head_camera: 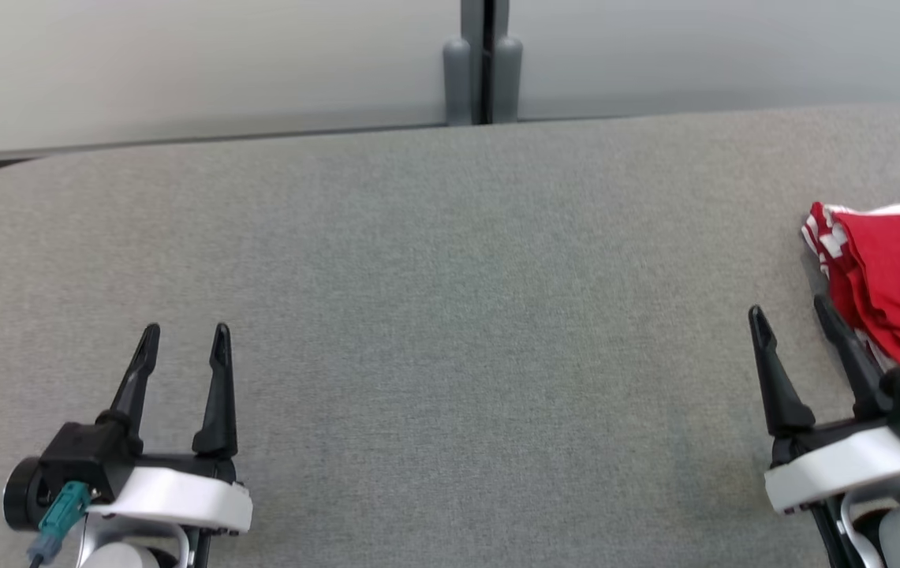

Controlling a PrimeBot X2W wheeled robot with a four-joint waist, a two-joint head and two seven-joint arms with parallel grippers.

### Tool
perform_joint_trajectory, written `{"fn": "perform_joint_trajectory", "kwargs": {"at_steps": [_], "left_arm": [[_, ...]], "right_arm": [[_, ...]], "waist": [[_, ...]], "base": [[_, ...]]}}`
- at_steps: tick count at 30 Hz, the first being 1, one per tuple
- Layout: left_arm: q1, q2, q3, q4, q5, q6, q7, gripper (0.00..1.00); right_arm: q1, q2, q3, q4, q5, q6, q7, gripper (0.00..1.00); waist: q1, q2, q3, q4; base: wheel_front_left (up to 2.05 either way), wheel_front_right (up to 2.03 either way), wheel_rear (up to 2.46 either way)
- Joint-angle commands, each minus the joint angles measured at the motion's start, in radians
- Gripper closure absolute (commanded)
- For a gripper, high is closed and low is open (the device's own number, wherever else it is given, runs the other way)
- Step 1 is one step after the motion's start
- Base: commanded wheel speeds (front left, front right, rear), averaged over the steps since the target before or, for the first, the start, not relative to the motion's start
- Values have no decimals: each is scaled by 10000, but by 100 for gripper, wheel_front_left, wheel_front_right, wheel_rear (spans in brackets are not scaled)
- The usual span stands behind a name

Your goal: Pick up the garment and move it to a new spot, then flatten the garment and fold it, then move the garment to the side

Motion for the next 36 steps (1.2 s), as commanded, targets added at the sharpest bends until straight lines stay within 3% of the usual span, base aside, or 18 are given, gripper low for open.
{"fn": "perform_joint_trajectory", "kwargs": {"at_steps": [1, 17, 36], "left_arm": [[185, 56, 42, 54, -48, 24, -56, 0], [1863, 190, -82, -80, -123, 458, 268, 0], [2023, 328, -175, -148, -145, 724, 608, 0]], "right_arm": [[284, 27, -74, -134, -84, -23, 109, 0], [2313, 443, -425, -1014, 10, -21, 822, 0], [2435, 536, -373, -1235, 18, -21, 992, 0]], "waist": [[0, -1, -403, 261], [0, -1, -2032, 103], [0, -1, -2279, -30]], "base": [[0, 0, 0], [0, 0, 0], [0, 0, 0]]}}
